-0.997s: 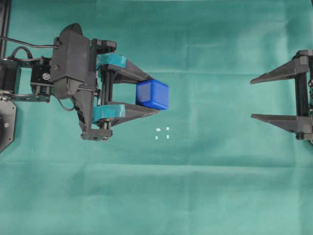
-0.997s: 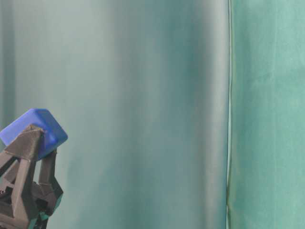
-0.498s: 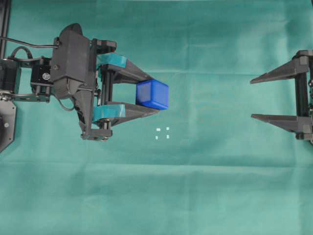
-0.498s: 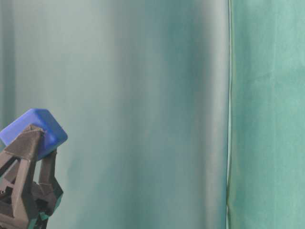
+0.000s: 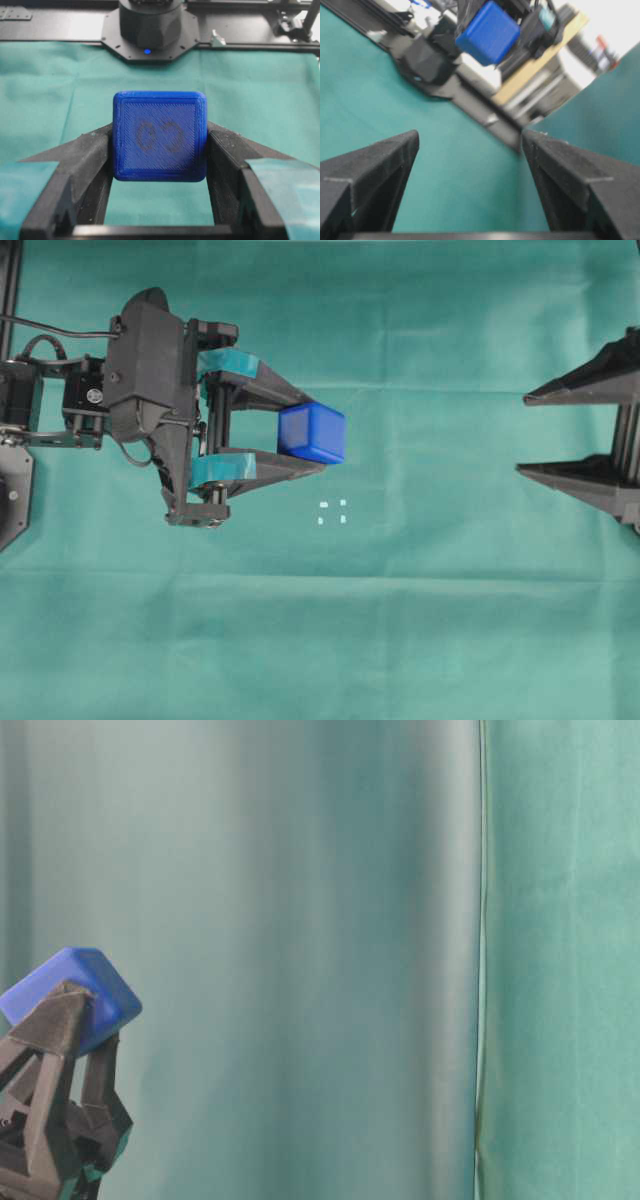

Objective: Handover the blue block to the right arm after grasping it with the left arm, then place it in the designated position.
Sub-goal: 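Move the right gripper toward the cube held by the left gripper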

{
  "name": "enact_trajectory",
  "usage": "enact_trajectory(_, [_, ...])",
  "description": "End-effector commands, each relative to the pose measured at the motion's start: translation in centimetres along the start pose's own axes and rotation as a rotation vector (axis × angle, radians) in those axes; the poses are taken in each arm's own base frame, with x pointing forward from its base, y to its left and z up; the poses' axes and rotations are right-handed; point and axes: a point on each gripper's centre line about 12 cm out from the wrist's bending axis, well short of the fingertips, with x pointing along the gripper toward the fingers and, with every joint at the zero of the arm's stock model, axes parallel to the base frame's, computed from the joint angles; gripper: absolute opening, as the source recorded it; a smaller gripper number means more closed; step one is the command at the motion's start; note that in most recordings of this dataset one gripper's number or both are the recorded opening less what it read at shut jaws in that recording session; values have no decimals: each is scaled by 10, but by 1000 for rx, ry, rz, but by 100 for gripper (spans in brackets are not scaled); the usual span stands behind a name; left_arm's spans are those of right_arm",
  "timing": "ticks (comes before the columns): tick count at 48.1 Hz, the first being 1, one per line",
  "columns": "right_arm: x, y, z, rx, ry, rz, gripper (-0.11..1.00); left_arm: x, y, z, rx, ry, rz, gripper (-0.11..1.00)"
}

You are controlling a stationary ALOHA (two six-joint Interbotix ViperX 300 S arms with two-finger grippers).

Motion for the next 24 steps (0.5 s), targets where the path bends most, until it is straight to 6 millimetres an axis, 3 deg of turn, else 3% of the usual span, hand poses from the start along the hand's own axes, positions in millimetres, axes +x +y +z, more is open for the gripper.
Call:
enact_trajectory(1, [1,-8,12,-101,-35,-14,91,-5,-1,12,-1,-41,-2,47])
enact_trajectory(19, [3,-5,12,-463,-35,13,91,-6,0,12,0,-41,-1,47])
enact_trajectory(24, [3,-4,12,-489,-34,16,91,-6,0,13,-2,-43,-1,47])
